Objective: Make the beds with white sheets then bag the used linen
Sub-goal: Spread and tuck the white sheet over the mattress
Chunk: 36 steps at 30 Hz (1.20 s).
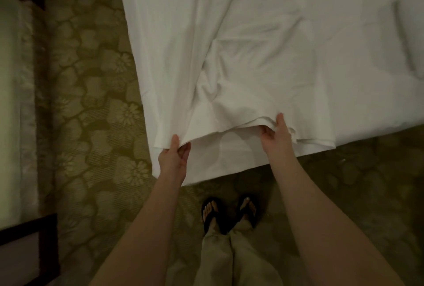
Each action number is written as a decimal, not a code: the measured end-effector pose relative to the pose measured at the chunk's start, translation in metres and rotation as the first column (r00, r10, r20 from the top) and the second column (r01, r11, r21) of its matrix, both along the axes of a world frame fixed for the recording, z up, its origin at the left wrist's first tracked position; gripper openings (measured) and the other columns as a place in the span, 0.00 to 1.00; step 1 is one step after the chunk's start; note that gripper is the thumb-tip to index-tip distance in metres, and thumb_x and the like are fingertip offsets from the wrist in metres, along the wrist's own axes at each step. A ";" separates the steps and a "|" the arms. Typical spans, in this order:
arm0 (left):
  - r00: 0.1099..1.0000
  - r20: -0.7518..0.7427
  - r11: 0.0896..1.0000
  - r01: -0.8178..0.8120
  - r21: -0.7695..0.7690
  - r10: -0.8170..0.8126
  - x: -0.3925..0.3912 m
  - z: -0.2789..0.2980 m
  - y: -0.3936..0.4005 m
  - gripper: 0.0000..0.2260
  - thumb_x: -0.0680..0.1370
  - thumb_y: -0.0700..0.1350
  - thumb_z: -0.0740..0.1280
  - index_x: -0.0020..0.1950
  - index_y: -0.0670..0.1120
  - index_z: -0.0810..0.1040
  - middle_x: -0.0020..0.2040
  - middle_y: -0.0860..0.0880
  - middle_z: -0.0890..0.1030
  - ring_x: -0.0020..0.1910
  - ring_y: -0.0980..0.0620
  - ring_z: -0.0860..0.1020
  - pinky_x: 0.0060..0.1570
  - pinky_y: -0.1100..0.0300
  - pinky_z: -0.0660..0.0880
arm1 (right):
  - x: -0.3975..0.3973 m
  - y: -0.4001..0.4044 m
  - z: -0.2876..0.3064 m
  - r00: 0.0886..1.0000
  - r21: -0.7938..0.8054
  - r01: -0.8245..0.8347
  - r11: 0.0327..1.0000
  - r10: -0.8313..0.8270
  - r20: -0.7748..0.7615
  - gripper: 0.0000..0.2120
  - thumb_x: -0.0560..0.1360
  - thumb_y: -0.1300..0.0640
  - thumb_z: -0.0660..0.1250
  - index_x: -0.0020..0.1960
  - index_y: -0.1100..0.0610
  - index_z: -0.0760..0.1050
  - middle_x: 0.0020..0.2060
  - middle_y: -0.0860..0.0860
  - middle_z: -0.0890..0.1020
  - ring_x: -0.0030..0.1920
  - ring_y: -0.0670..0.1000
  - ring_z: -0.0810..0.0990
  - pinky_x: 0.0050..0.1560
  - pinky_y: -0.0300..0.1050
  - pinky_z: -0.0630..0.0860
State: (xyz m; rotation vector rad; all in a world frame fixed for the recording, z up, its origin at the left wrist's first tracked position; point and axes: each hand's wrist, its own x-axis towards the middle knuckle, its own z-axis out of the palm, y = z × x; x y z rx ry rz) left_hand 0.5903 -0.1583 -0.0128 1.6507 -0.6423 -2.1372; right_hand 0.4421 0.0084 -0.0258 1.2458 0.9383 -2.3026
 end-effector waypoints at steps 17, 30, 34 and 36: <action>0.998 -0.055 0.999 0.007 0.043 -0.004 0.010 -0.006 -0.018 0.19 0.80 0.39 0.64 0.71 0.38 0.69 0.59 0.42 0.78 0.52 0.48 0.79 0.60 0.52 0.75 | 0.051 -0.114 0.009 0.929 -0.124 -0.348 0.929 0.360 0.092 0.07 0.74 0.60 0.71 0.50 0.58 0.77 0.54 0.56 0.81 0.53 0.55 0.80 0.63 0.54 0.74; 0.998 -0.008 0.997 0.058 0.056 -0.058 0.052 0.014 0.015 0.16 0.79 0.39 0.65 0.66 0.37 0.72 0.52 0.45 0.81 0.49 0.49 0.80 0.50 0.56 0.80 | 0.088 -0.050 0.031 0.935 0.060 -0.341 0.938 0.332 0.121 0.26 0.71 0.66 0.72 0.67 0.63 0.71 0.60 0.57 0.79 0.54 0.53 0.81 0.44 0.42 0.82; 0.998 0.030 0.991 0.043 0.127 -0.048 0.062 -0.021 0.042 0.19 0.79 0.39 0.65 0.69 0.38 0.68 0.53 0.46 0.79 0.51 0.49 0.79 0.59 0.51 0.76 | 0.093 -0.024 0.005 0.917 0.124 -0.363 0.924 0.331 0.222 0.24 0.71 0.69 0.71 0.65 0.62 0.71 0.62 0.57 0.77 0.58 0.54 0.79 0.59 0.45 0.77; 0.999 0.046 0.989 0.014 0.150 -0.021 0.060 -0.030 0.042 0.19 0.79 0.38 0.65 0.69 0.38 0.68 0.53 0.46 0.78 0.52 0.48 0.78 0.63 0.50 0.73 | 0.092 -0.022 -0.002 0.901 0.106 -0.386 0.916 0.350 0.255 0.20 0.71 0.70 0.71 0.62 0.62 0.73 0.61 0.57 0.78 0.56 0.53 0.80 0.52 0.42 0.80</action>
